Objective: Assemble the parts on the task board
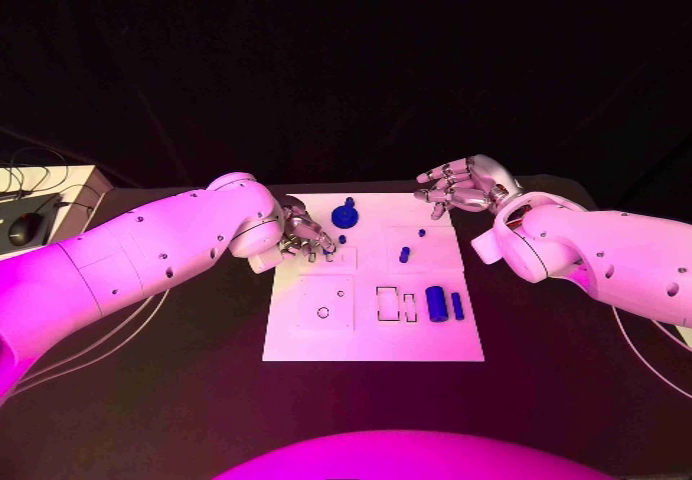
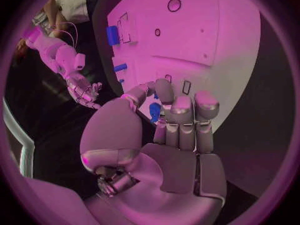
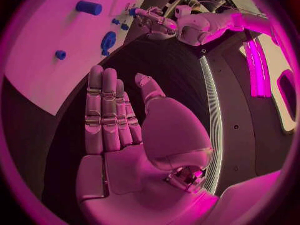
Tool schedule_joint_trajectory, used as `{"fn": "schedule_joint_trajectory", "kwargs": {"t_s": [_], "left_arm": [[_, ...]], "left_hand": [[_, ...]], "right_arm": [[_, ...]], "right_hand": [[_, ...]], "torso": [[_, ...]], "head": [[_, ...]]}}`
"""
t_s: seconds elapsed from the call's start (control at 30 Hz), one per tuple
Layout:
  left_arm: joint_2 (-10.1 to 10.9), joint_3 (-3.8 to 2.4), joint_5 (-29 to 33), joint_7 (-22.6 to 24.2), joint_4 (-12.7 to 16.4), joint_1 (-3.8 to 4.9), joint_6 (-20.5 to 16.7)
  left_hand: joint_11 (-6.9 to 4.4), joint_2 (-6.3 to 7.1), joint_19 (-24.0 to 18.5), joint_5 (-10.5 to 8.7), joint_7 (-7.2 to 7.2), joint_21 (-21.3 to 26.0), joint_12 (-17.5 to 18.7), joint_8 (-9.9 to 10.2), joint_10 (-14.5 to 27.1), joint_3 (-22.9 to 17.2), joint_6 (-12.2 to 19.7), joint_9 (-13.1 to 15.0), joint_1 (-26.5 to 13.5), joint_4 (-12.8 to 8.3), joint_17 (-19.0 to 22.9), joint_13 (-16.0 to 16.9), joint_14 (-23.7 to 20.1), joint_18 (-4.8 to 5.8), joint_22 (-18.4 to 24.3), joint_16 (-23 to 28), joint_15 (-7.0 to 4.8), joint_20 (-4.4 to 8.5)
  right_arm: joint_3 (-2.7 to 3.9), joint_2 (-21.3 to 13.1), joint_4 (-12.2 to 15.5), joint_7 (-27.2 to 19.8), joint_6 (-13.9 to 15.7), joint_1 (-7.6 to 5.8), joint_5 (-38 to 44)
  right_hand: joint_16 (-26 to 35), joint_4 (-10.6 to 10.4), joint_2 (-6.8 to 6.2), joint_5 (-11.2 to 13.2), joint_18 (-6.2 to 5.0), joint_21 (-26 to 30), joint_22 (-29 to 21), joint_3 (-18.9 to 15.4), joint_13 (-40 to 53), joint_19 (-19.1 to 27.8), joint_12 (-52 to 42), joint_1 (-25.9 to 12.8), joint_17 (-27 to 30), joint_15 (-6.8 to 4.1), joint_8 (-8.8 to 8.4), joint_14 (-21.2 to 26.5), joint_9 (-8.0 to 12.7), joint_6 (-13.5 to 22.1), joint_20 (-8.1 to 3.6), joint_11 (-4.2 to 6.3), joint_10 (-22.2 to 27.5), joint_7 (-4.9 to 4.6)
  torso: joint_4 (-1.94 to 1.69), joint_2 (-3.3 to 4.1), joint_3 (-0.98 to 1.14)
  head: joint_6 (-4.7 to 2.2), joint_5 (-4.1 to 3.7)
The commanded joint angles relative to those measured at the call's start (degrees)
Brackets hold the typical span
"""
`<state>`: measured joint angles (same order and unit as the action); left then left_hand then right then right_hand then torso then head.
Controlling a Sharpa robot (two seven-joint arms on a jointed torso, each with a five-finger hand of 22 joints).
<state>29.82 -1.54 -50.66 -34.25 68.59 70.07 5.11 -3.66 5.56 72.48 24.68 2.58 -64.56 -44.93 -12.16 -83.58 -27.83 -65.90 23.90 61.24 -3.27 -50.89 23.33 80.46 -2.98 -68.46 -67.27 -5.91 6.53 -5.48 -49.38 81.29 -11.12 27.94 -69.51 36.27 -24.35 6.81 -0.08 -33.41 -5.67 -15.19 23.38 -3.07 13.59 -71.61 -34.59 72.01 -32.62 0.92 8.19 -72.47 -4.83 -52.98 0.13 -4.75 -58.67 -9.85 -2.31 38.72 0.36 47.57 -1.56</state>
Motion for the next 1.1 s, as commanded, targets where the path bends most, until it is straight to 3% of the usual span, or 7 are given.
{"fn": "schedule_joint_trajectory", "kwargs": {"t_s": [0.03,0.17,0.3,0.77,0.97,1.1], "left_arm": [[0.31,-0.2,2.76,0.58,0.21,0.03,2.62],[0.73,-0.36,3.9,0.22,0.19,0.15,5.41],[0.83,-0.45,4.87,-0.35,-0.3,0.58,8.25],[-2.25,-0.44,6.0,-3.95,-6.23,4.12,19.62],[-4.68,0.3,4.78,-5.36,-8.91,5.42,22.17],[-6.02,0.72,4.05,-5.61,-10.1,5.81,22.67]], "left_hand": [[-0.35,-1.2,-0.05,0.55,-0.85,-0.28,0.3,0.4,-0.1,-6.33,-1.47,0.02,1.15,-6.51,0.11,-0.06,0.11,-0.5,-0.01,-0.17,0.22,-0.25],[-0.42,-1.52,-0.18,0.68,-0.98,-0.2,0.25,0.72,0.03,-6.42,-1.83,0.15,0.36,-6.71,0.08,-0.02,0.06,-0.41,0.06,-0.2,0.22,-0.21],[-0.6,-2.74,-0.13,0.43,-1.27,-0.19,0.18,0.64,0.01,-7.73,-1.6,2.4,-2.43,-7.83,-0.07,-0.14,0.11,-0.29,0.11,-0.31,0.08,-0.02],[-0.75,-4.64,-0.33,0.18,-1.77,0.01,-0.07,1.74,-0.57,-6.86,-2.16,5.38,-4.81,-8.47,-0.63,-3.12,0.1,-0.1,0.29,-0.42,0.06,-0.06],[-0.81,-4.77,-0.23,0.34,-1.95,-0.15,-0.58,2.23,-0.8,-6.28,-2.57,6.05,-4.78,-8.48,-1.02,-4.82,0.23,-0.06,0.17,-0.6,0.06,-0.13],[-0.89,-4.92,-0.14,0.38,-2.07,-0.31,-0.93,2.55,-0.97,-5.7,-2.86,6.36,-4.73,-8.21,-1.22,-5.9,0.27,0.01,0.05,-0.73,0.03,-0.1]], "right_arm": [[0.02,-0.02,0.11,-0.21,-0.78,0.04,1.18],[0.02,-0.04,0.18,-0.22,-0.79,0.04,1.46],[0.02,-0.03,0.2,-0.25,-0.78,0.04,1.55],[0.03,-0.03,0.08,-0.22,-0.63,0.0,1.6],[0.03,0.12,-0.01,-0.23,-0.6,-0.03,1.6],[0.04,0.22,-0.02,-0.25,-0.59,-0.04,1.6]], "right_hand": [[0.1,0.17,-0.02,-0.22,0.67,-0.22,-0.07,0.26,0.04,0.45,0.23,-0.09,-0.03,0.03,-0.23,-0.13,0.08,-0.04,-0.03,0.2,0.34,-0.42],[0.1,0.17,-0.02,-0.22,0.67,-0.22,-0.07,0.26,0.04,0.45,0.23,-0.09,-0.03,0.03,-0.23,-0.13,0.08,-0.04,-0.03,0.2,0.34,-0.42],[0.09,0.28,-0.04,-0.23,0.67,-0.28,-0.05,0.3,0.02,0.47,0.26,-0.06,-0.04,0.02,-0.25,-0.13,0.09,-0.05,-0.04,0.2,0.3,-0.43],[0.09,0.49,-0.04,-0.22,0.67,-0.42,0.01,0.38,-0.01,0.51,0.31,0.01,-0.05,0.0,-0.27,-0.14,0.1,-0.08,-0.07,0.22,0.24,-0.43],[0.09,0.49,-0.04,-0.22,0.67,-0.42,0.01,0.38,-0.01,0.51,0.31,0.01,-0.05,0.0,-0.27,-0.14,0.1,-0.08,-0.07,0.22,0.24,-0.43],[0.09,0.49,-0.04,-0.22,0.67,-0.42,0.01,0.38,-0.01,0.51,0.31,0.01,-0.05,0.0,-0.27,-0.14,0.1,-0.08,-0.07,0.22,0.24,-0.43]], "torso": [[0.0,0.01,-0.03],[-0.01,0.04,0.0],[0.04,0.03,-0.01],[0.11,0.16,0.02],[0.05,0.08,0.03],[0.06,0.08,0.04]], "head": [[-0.07,0.02],[-0.13,0.1],[-0.17,0.17],[-0.52,0.38],[-0.53,0.48],[-0.58,0.55]]}}
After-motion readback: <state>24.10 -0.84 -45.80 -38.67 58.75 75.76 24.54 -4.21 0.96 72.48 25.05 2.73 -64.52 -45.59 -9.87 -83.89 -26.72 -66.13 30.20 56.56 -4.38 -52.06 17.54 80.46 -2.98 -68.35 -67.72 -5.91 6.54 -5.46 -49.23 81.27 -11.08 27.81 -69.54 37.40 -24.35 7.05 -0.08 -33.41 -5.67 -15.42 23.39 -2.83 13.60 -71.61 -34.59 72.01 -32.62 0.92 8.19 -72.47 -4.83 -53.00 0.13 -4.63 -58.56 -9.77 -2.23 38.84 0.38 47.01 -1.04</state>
